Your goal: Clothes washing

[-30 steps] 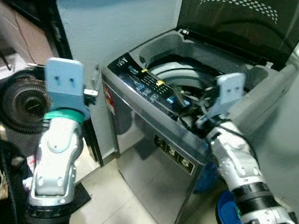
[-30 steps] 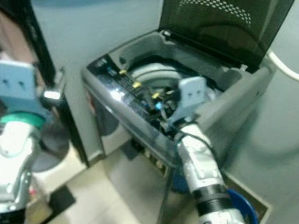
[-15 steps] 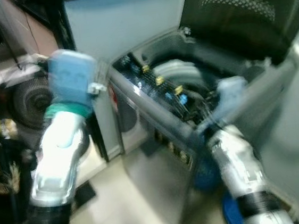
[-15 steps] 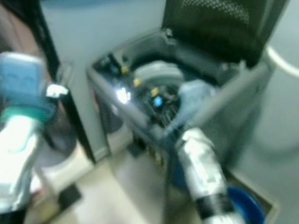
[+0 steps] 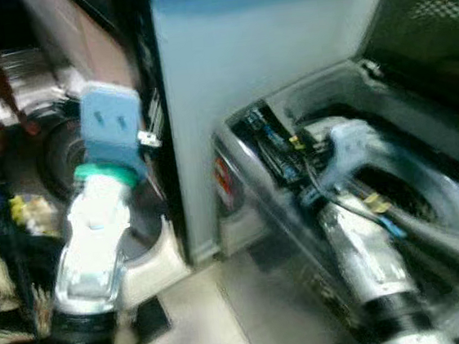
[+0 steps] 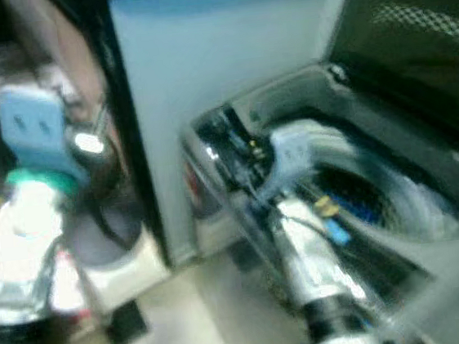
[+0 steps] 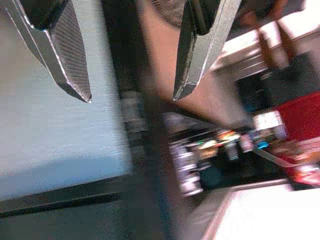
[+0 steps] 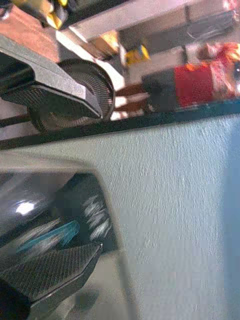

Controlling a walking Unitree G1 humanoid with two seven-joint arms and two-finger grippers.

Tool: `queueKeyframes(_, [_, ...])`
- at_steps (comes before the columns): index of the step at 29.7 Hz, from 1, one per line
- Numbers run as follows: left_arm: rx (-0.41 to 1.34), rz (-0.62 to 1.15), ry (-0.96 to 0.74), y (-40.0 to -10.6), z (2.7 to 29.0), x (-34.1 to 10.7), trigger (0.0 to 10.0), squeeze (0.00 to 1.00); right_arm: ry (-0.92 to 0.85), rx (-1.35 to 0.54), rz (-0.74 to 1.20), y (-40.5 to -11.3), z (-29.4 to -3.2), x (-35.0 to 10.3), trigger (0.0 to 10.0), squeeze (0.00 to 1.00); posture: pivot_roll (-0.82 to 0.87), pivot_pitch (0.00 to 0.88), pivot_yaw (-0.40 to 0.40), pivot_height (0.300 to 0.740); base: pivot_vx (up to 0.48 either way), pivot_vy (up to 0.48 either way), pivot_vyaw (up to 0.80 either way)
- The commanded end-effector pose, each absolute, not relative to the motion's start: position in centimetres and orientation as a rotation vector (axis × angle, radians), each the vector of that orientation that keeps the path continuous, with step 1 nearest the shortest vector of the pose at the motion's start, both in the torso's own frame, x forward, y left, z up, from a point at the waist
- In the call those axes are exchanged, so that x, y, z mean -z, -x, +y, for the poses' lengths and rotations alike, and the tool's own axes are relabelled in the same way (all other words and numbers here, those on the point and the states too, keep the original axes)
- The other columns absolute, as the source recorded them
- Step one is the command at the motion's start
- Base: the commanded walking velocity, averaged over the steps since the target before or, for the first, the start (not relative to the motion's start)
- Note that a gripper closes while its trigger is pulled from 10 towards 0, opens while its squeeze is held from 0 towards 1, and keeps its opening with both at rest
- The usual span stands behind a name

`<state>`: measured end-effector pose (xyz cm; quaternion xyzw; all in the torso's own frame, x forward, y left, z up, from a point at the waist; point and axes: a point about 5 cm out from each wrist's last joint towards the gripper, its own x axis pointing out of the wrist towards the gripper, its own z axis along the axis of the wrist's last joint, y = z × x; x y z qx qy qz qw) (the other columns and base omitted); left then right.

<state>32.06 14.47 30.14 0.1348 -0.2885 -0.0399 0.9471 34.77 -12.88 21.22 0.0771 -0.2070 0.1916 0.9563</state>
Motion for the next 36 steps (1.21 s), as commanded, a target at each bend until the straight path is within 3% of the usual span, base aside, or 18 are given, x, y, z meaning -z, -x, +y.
queueKeyframes(1, [0.065, -0.585, -0.285, -31.95, 14.88, -30.00, 10.0, 0.00, -0.171, -0.384, -0.409, -34.74, -12.62, -20.97, 10.0, 0.00, 0.07, 0.052, -0.023, 0.740, 0.480, 0.000, 0.00])
queueKeyframes(7, [0.061, -0.576, -0.284, -32.04, 14.87, -30.00, 10.0, 0.00, -0.173, -0.374, -0.411, -34.84, -12.77, -20.98, 10.0, 0.00, 0.07, 0.053, -0.022, 0.740, 0.345, 0.000, 0.00])
queueKeyframes(16, [0.073, -0.575, -0.286, -31.98, 14.64, -29.96, 10.0, 0.00, -0.169, -0.389, -0.410, -34.81, -12.51, -20.94, 10.0, 0.00, 0.07, 0.053, -0.021, 0.740, 0.000, 0.000, 0.00])
queueKeyframes(36, [0.063, -0.562, -0.300, -32.08, 14.70, -29.88, 10.0, 0.00, -0.143, -0.415, -0.429, -34.68, -12.13, -21.32, 10.0, 0.00, 0.08, 0.050, -0.024, 0.740, 0.000, 0.000, 0.78])
